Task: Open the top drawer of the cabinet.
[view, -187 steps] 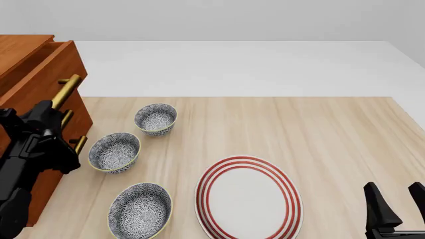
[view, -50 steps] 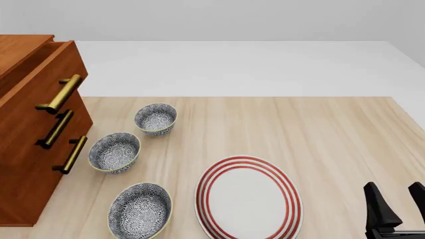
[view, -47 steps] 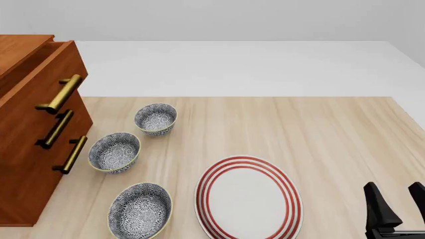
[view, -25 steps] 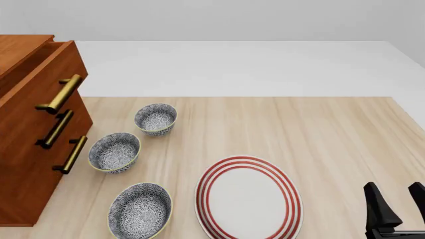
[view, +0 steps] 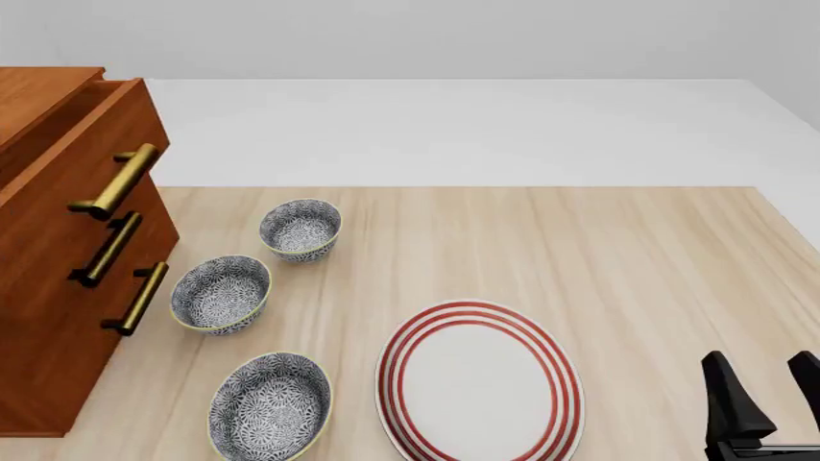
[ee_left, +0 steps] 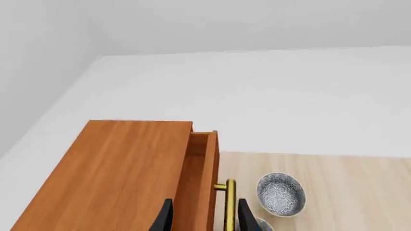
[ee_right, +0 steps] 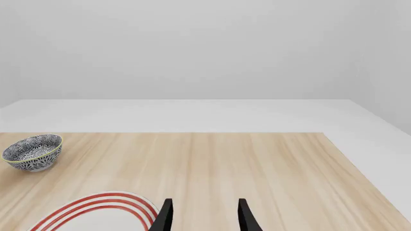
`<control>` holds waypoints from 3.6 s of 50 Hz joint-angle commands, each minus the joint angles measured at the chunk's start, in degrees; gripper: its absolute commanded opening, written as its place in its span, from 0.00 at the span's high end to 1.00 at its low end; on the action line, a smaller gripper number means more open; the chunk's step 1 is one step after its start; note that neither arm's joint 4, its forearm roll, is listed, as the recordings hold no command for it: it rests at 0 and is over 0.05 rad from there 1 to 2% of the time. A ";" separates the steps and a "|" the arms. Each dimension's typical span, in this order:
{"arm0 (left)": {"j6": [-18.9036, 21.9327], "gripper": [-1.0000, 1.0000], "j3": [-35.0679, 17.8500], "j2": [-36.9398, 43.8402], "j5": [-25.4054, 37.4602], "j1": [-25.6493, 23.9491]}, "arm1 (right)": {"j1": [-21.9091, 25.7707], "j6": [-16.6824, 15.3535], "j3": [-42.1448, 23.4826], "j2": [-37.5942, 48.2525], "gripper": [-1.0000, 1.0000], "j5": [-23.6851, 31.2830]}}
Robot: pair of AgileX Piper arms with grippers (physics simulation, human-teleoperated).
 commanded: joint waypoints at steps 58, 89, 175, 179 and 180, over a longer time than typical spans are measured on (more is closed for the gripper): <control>-6.74 0.00 0.93 10.51 4.20 0.86 | 0.00 0.00 0.00 0.00 0.00 0.00; -6.89 0.00 2.58 13.38 3.06 0.82 | 0.00 0.00 0.00 0.00 0.00 0.00; -6.56 0.00 7.71 19.40 -2.63 0.65 | 0.00 0.00 0.00 0.00 0.00 0.00; -6.67 0.00 7.66 19.63 -2.64 0.48 | 0.00 0.00 0.00 0.00 0.00 0.00; -6.64 0.00 7.62 19.82 -2.78 0.59 | 0.00 0.00 0.00 0.00 0.00 0.00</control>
